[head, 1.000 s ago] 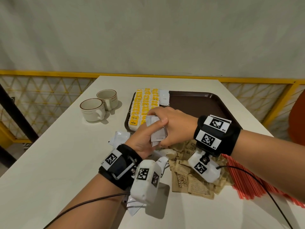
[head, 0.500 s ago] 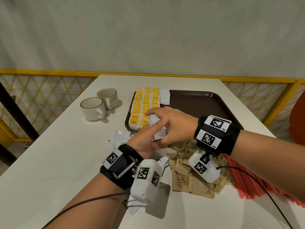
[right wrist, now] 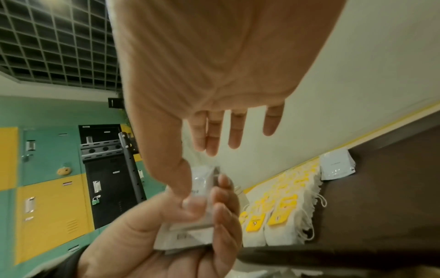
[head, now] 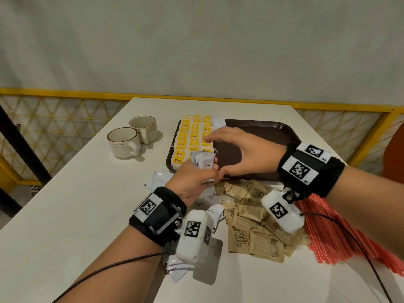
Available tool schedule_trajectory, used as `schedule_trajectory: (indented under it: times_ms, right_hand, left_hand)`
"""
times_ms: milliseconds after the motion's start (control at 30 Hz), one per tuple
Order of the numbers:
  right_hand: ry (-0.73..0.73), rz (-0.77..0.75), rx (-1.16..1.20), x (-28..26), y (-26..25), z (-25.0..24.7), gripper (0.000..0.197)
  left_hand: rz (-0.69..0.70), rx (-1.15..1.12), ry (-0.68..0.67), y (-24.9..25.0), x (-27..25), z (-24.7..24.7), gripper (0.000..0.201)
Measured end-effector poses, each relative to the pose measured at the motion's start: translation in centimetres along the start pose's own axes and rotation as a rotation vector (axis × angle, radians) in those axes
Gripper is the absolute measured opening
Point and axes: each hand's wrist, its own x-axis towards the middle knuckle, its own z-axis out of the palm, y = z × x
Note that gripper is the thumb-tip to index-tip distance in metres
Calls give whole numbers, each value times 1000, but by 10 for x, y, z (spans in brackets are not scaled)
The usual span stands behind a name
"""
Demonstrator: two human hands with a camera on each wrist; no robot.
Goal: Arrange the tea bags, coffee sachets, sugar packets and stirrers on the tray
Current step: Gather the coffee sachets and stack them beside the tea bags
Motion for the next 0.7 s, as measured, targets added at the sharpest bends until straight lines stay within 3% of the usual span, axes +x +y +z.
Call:
schedule_trajectory:
  times_ms: [100, 200, 367, 533, 633, 700]
  right_hand:
    - [31, -40, 37, -2, -3, 0, 39]
    - [67, -35, 47, 0, -7, 3, 27]
    - [80, 19, 132, 2, -8, 4, 20]
    - [-29, 125, 61, 5, -4, 10, 12]
    - [-39, 163, 172, 4, -2, 10, 7]
    - [21, 189, 392, 3, 0, 6, 5]
  left_hand:
    - [23, 123, 10, -4, 1, 1, 32]
    - [58, 176, 1, -5, 2, 1, 33]
    - [92, 207, -33, -3, -1, 2, 35]
    - [112, 199, -111, -3, 0, 2, 38]
    - [82, 197, -143, -4, 3, -1, 43]
    - [58, 182, -84, 1, 7, -5, 46]
